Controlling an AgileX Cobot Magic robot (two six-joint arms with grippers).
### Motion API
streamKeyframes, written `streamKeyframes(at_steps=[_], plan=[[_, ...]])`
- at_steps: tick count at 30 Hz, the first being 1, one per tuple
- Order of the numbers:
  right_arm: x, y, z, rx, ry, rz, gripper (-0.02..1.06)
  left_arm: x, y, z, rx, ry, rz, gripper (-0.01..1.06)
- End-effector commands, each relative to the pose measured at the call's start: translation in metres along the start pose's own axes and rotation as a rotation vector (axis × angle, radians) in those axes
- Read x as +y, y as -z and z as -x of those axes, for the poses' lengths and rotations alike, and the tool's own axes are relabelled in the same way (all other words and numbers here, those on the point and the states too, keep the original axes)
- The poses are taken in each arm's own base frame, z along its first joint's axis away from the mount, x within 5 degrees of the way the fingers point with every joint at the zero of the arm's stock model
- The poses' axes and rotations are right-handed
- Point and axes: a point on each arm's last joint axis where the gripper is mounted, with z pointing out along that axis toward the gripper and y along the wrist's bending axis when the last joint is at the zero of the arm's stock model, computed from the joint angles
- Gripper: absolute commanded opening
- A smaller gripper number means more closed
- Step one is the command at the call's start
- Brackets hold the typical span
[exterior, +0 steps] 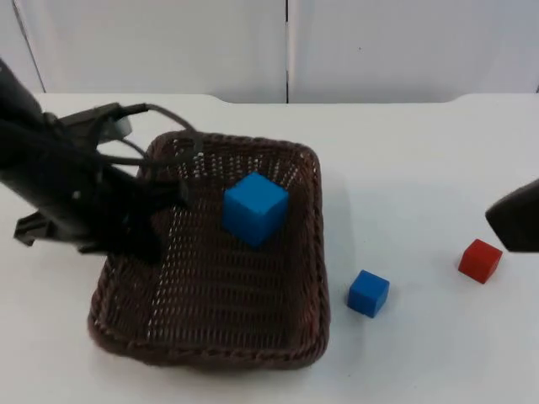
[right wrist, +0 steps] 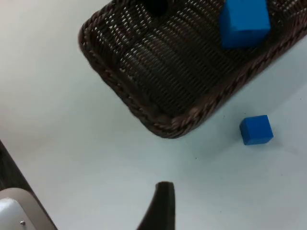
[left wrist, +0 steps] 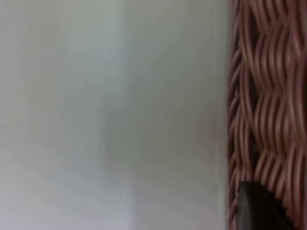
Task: Pick up the basket with the left hand and place the largest block into the basket with the right hand.
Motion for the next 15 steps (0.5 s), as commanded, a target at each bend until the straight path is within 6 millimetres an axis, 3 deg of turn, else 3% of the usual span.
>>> streamKeyframes(at_steps=[1,3,5,6,9,11,15], plan=[[-0.0001,0.0018,-0.0002,-0.015,0.000,-0.002,0.74,-0.0034,0.0019,0.0073,-0.036,0.015,-0.008,0.03],[-0.0001,0.0018,0.0001,-0.019,0.000,-0.002,0.74,-0.0033,0.0019,0.0075,-0.038,0.015,-0.007,0.16],[-0.0001,0.0018,0.0010,-0.029,0.000,-0.003,0.74,-0.0033,0.0019,0.0073,-0.036,0.013,-0.008,0.37],[-0.0001,0.0018,0.0010,-0.029,0.000,-0.003,0.74,-0.0033,0.0019,0.0073,-0.036,0.013,-0.008,0.37],[-0.0002,0.0021,0.0043,-0.065,0.000,-0.004,0.74,-0.0032,0.0019,0.0070,-0.033,0.006,-0.006,0.76],[-0.0003,0.0022,0.0060,-0.084,0.000,-0.004,0.74,-0.0026,0.0019,0.0067,-0.030,-0.014,0.001,0.95],[-0.0003,0.0023,0.0064,-0.089,0.000,-0.005,0.74,-0.0010,0.0019,0.0059,-0.021,-0.066,0.019,1.05]])
